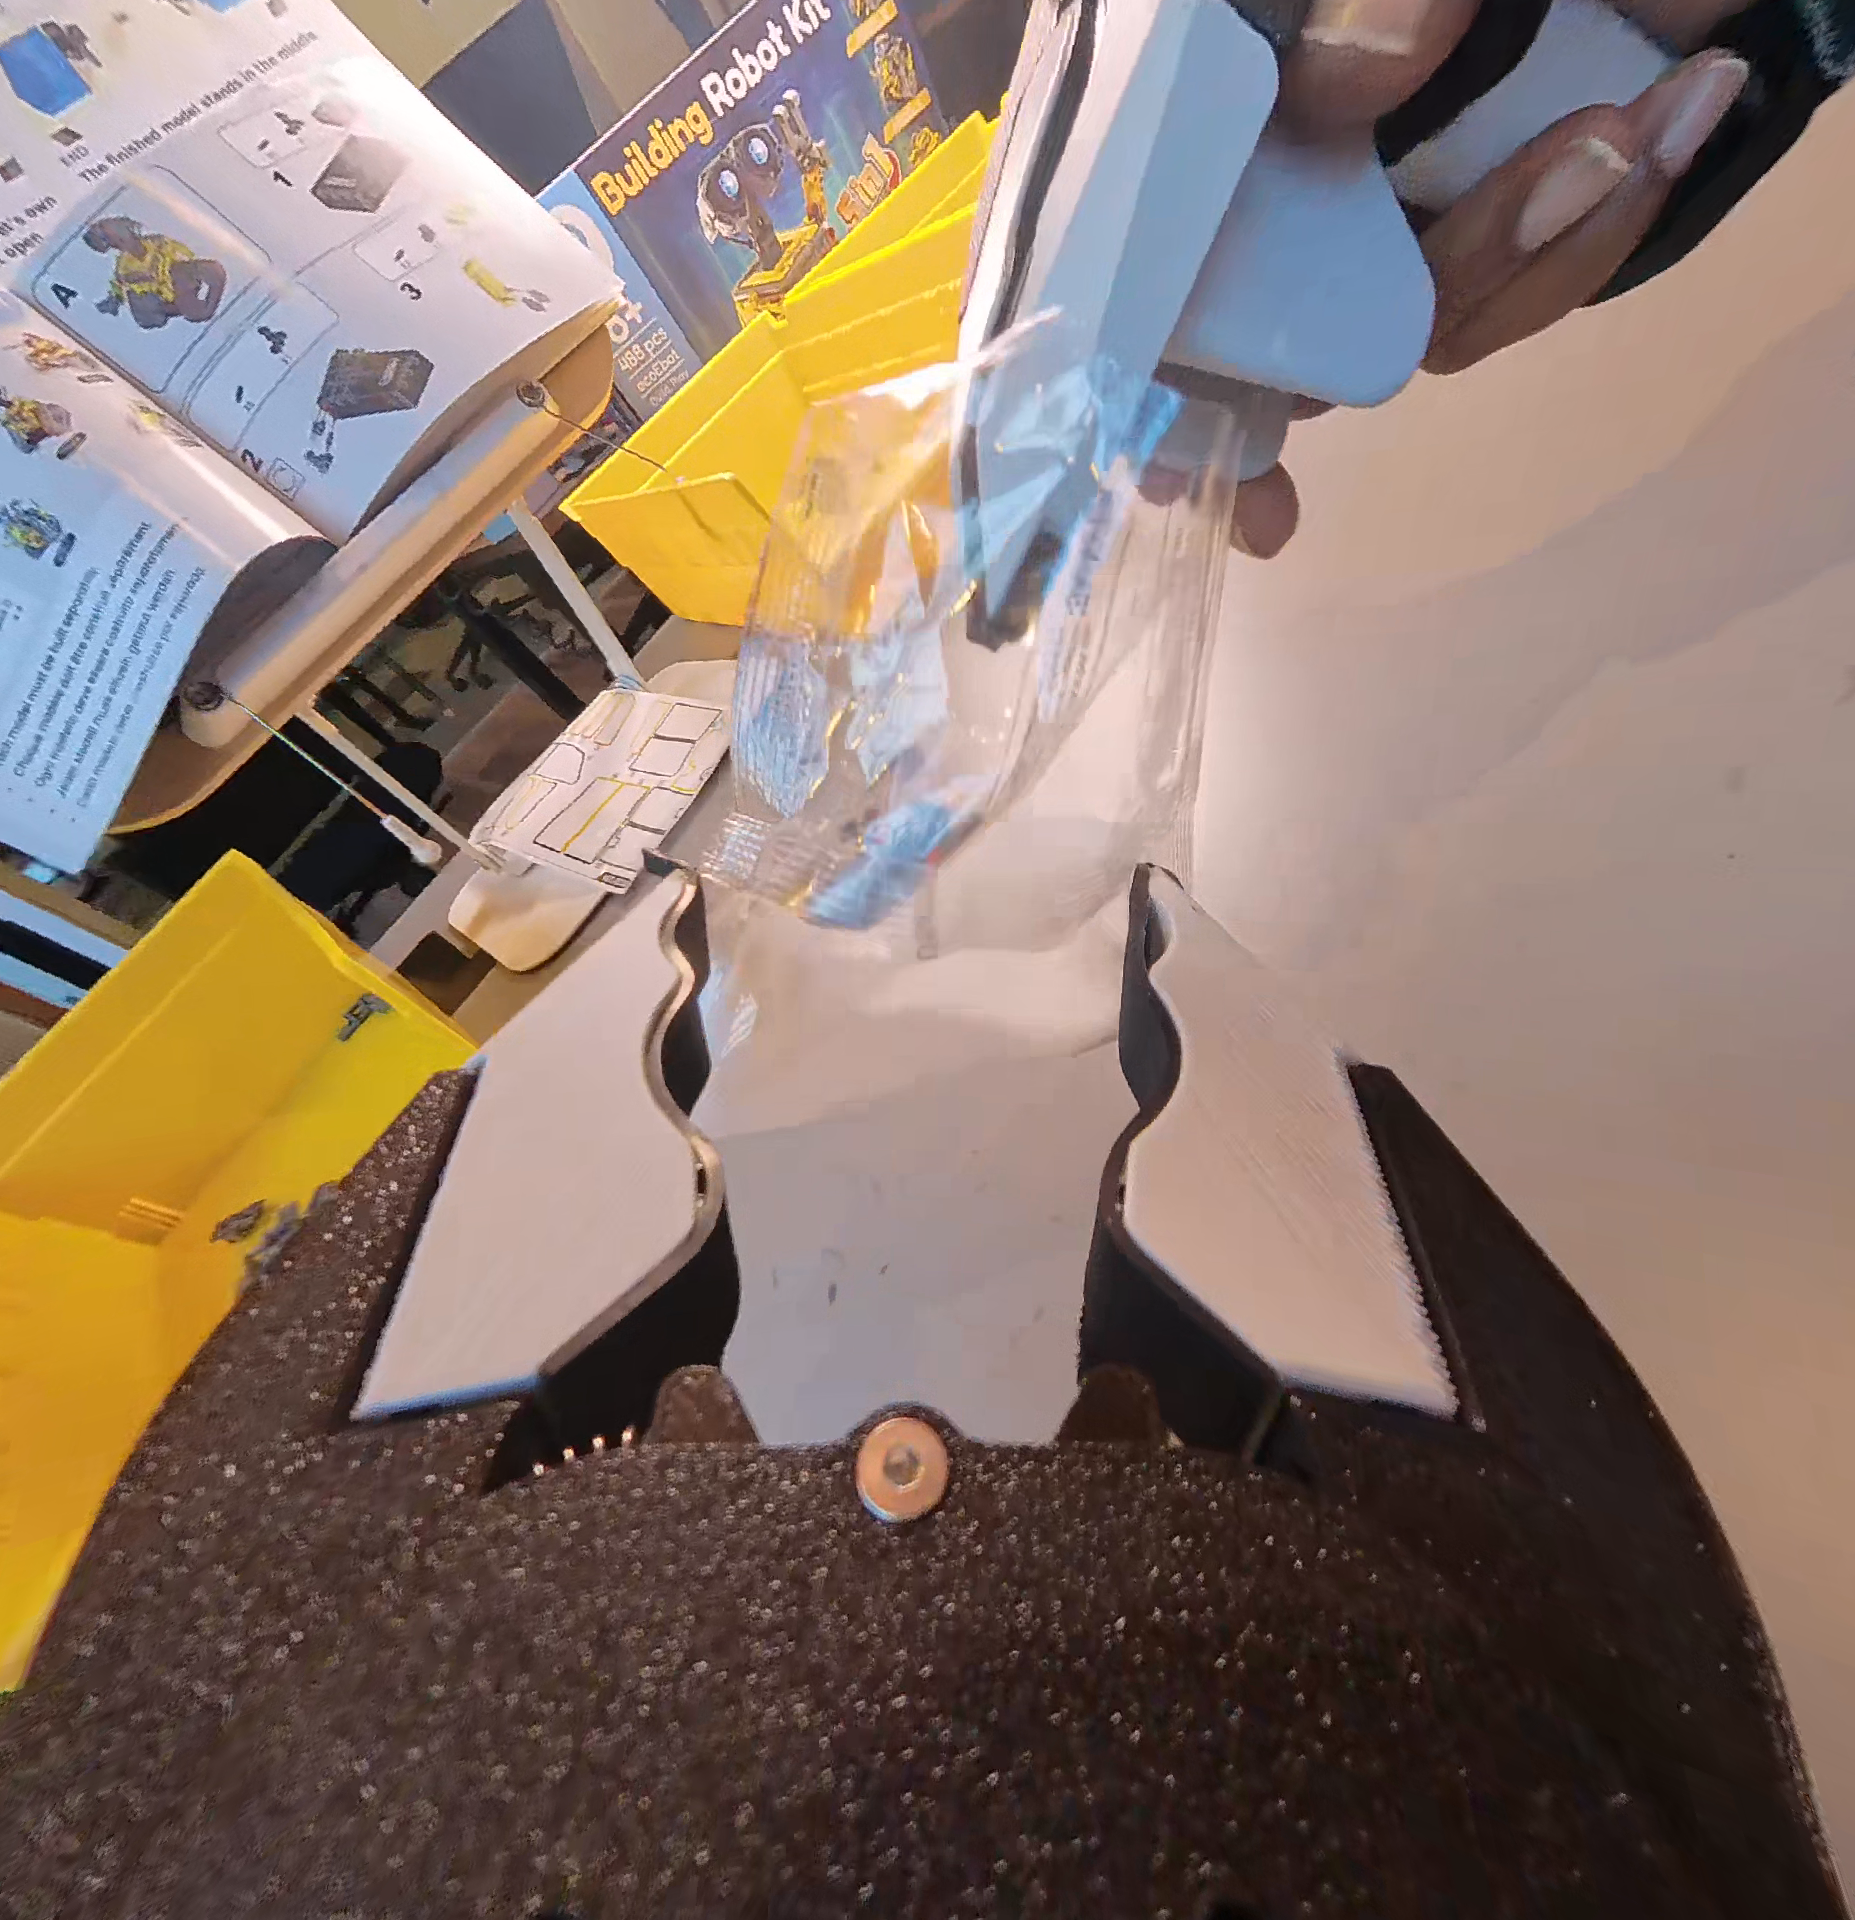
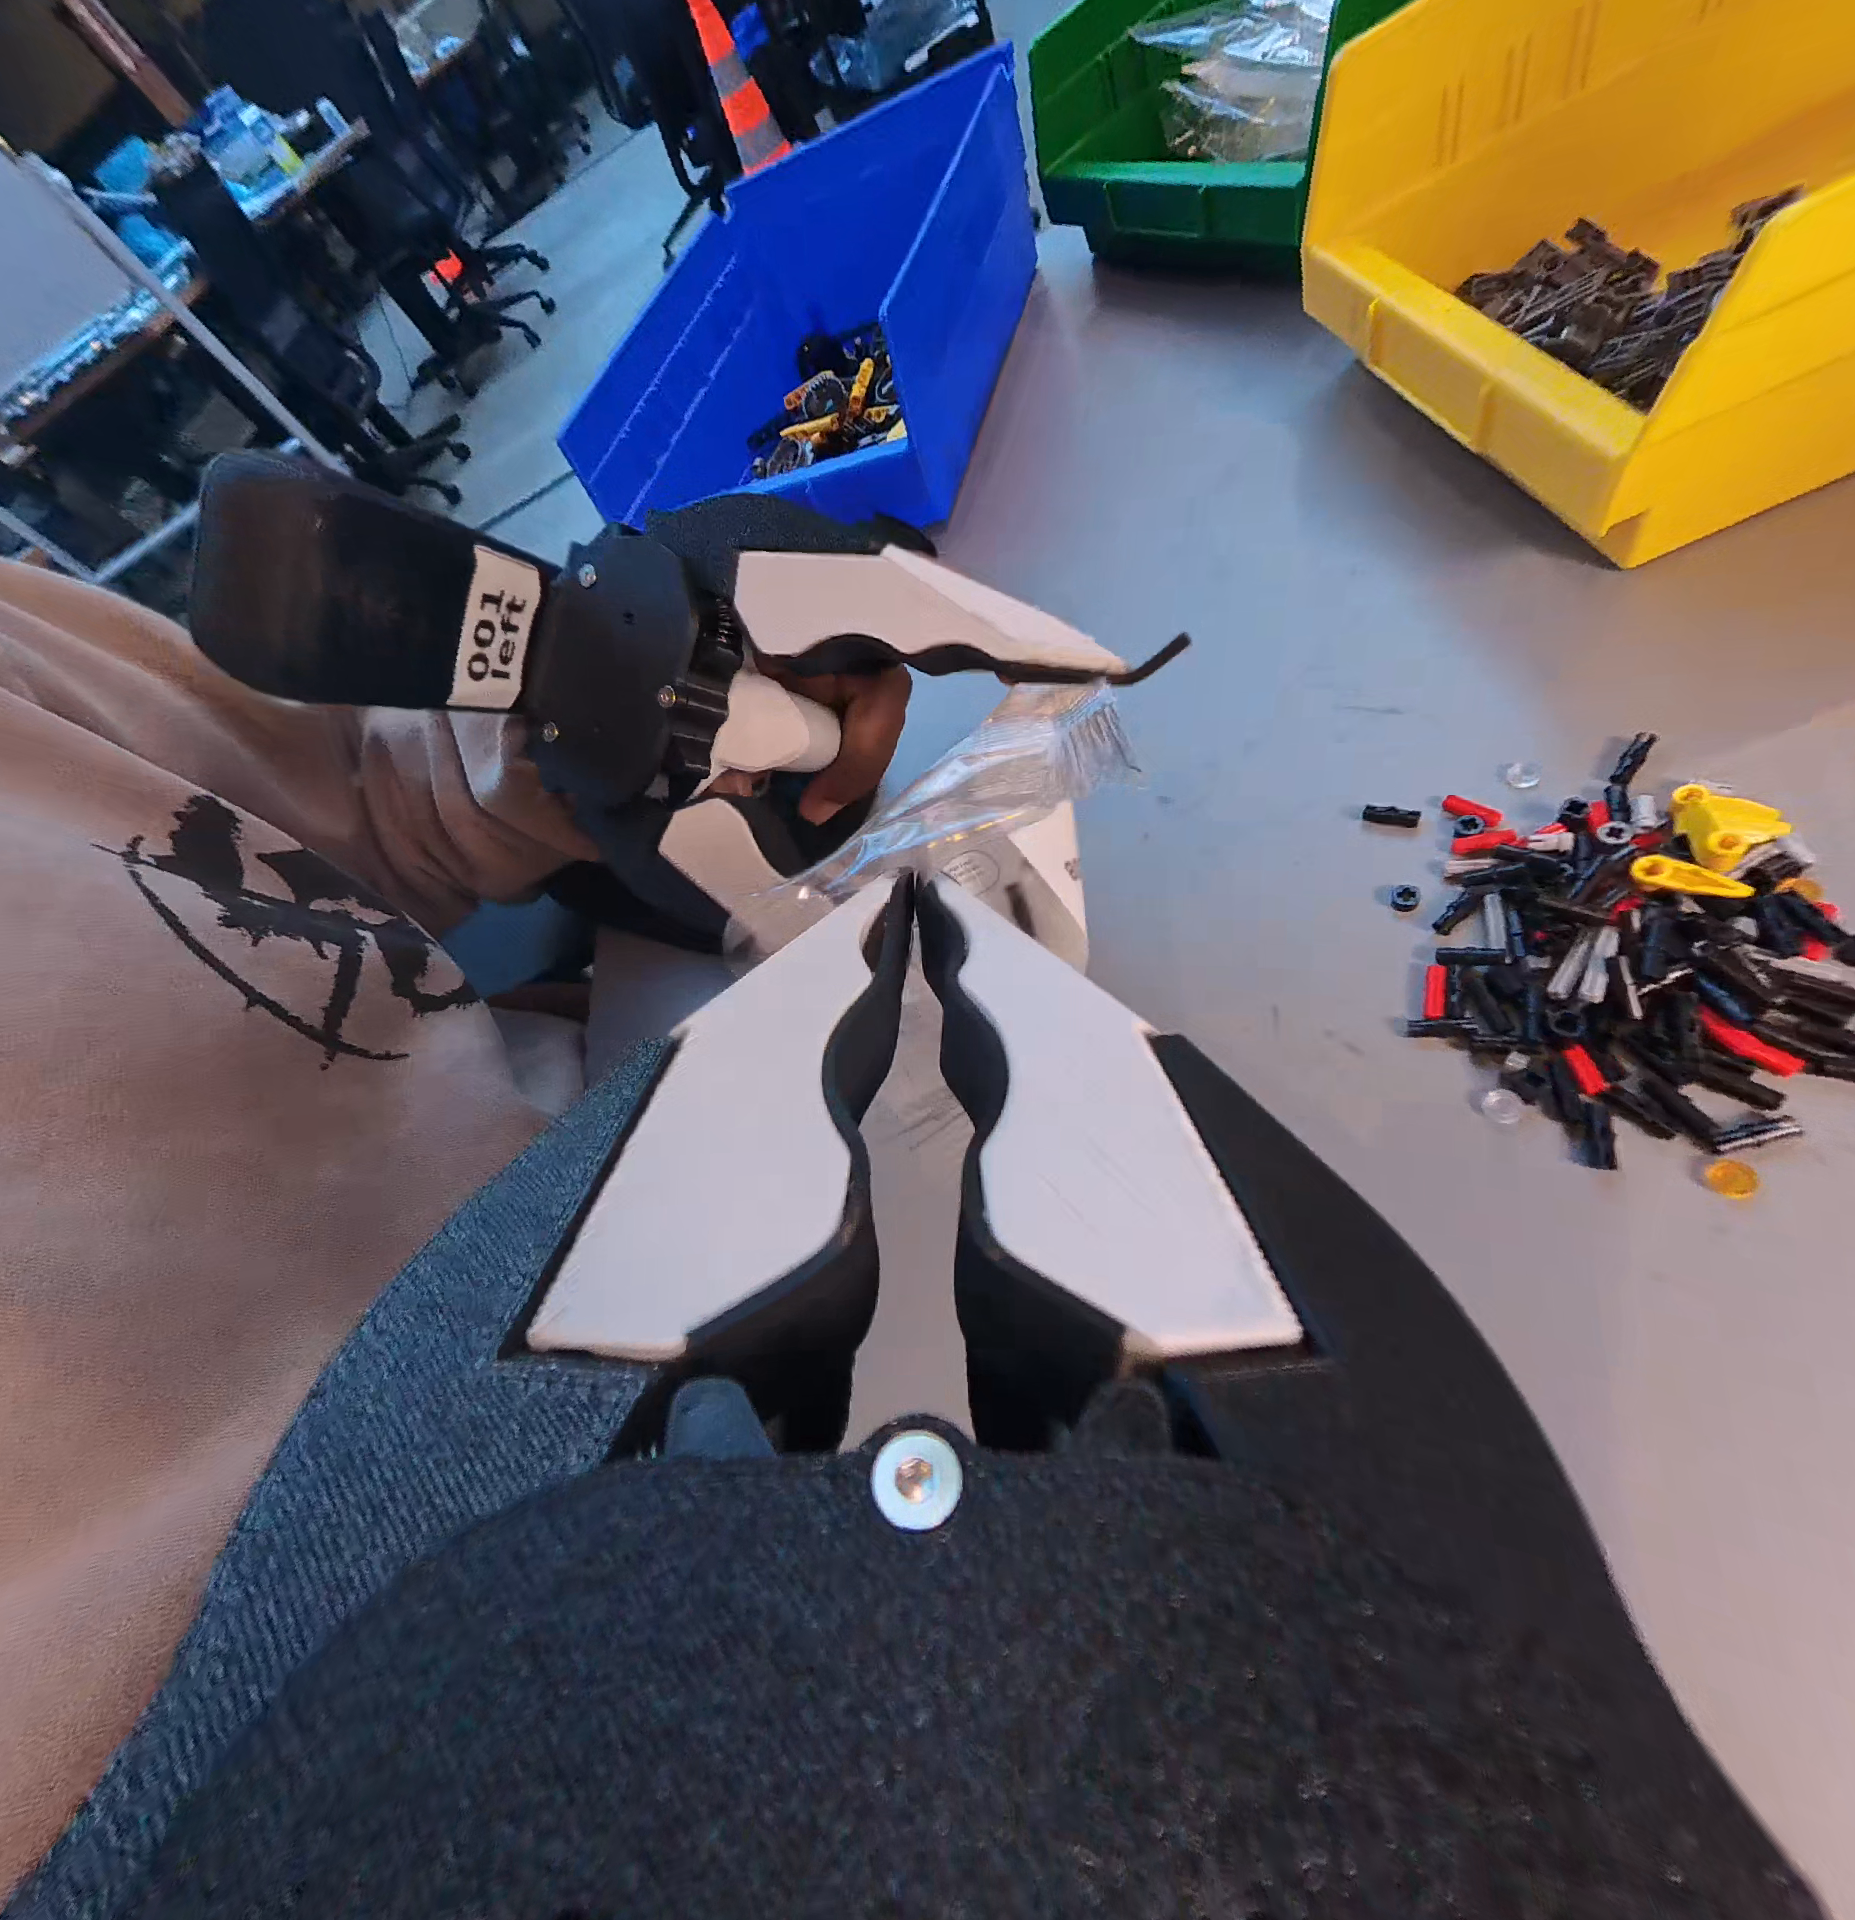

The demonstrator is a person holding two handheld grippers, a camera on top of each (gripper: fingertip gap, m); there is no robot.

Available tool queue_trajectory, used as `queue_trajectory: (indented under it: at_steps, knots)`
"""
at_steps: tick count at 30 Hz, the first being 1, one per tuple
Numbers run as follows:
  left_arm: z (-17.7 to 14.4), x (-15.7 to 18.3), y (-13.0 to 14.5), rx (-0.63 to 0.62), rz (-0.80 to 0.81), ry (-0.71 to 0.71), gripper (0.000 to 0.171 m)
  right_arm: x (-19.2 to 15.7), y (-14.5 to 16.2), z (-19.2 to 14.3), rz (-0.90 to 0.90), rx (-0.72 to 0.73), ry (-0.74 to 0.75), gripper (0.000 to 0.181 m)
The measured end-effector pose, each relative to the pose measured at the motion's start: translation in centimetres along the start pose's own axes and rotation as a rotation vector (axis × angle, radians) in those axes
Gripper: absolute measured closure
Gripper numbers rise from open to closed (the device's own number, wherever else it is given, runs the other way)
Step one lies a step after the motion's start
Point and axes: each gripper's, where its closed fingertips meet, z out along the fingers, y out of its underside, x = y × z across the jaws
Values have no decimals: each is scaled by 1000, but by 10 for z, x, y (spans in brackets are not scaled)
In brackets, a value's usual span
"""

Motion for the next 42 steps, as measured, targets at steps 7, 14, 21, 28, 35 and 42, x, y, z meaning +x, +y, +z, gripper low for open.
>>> queue_trajectory:
  at_steps: [7,14,21,28,35,42]
  knots:
    - [-6,9,-13,96,-140,115,102,20,-17,-23,-369,-120,317,181]
    - [-17,11,-24,165,-88,93,146,42,-15,-29,-629,-238,525,181]
    - [-23,-5,-34,225,-335,143,103,35,-2,-26,-464,-239,422,181]
    - [-20,3,-53,173,-564,183,131,24,0,-5,-415,-199,404,181]
    - [-16,9,-49,159,-771,235,132,18,-1,4,-402,-159,404,181]
    - [-14,10,-48,176,-940,306,128,18,5,7,-446,-166,455,181]
